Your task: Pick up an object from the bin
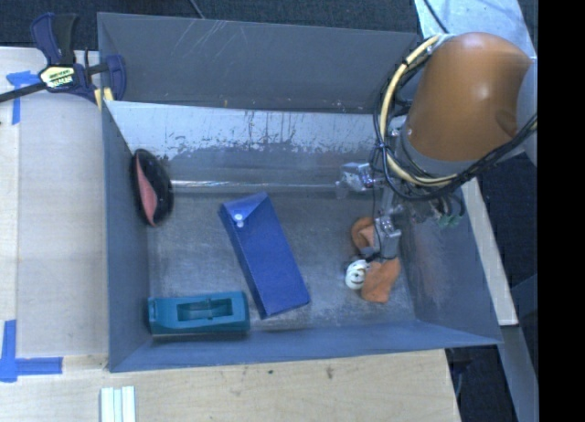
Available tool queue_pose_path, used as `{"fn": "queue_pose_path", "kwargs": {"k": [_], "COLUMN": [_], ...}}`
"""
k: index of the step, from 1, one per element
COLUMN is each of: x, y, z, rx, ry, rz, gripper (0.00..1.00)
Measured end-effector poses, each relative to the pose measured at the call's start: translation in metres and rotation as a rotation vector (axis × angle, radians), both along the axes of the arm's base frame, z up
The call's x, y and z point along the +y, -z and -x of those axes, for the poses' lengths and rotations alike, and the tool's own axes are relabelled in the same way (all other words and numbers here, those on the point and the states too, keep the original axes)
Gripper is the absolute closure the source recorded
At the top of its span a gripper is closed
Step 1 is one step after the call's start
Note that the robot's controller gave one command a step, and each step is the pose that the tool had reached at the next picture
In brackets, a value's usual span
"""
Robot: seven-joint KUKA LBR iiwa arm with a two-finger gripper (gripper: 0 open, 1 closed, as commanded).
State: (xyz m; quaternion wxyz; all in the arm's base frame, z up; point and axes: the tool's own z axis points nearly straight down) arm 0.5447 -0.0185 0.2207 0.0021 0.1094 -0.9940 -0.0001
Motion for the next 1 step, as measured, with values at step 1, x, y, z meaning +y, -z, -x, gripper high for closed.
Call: {"fn": "queue_pose_path", "kwargs": {"k": [1], "x": [-0.0109], "y": [0.0167], "z": [-0.0055], "rx": [-0.021], "ry": [-0.129], "rz": [0.0], "gripper": [0.0]}}
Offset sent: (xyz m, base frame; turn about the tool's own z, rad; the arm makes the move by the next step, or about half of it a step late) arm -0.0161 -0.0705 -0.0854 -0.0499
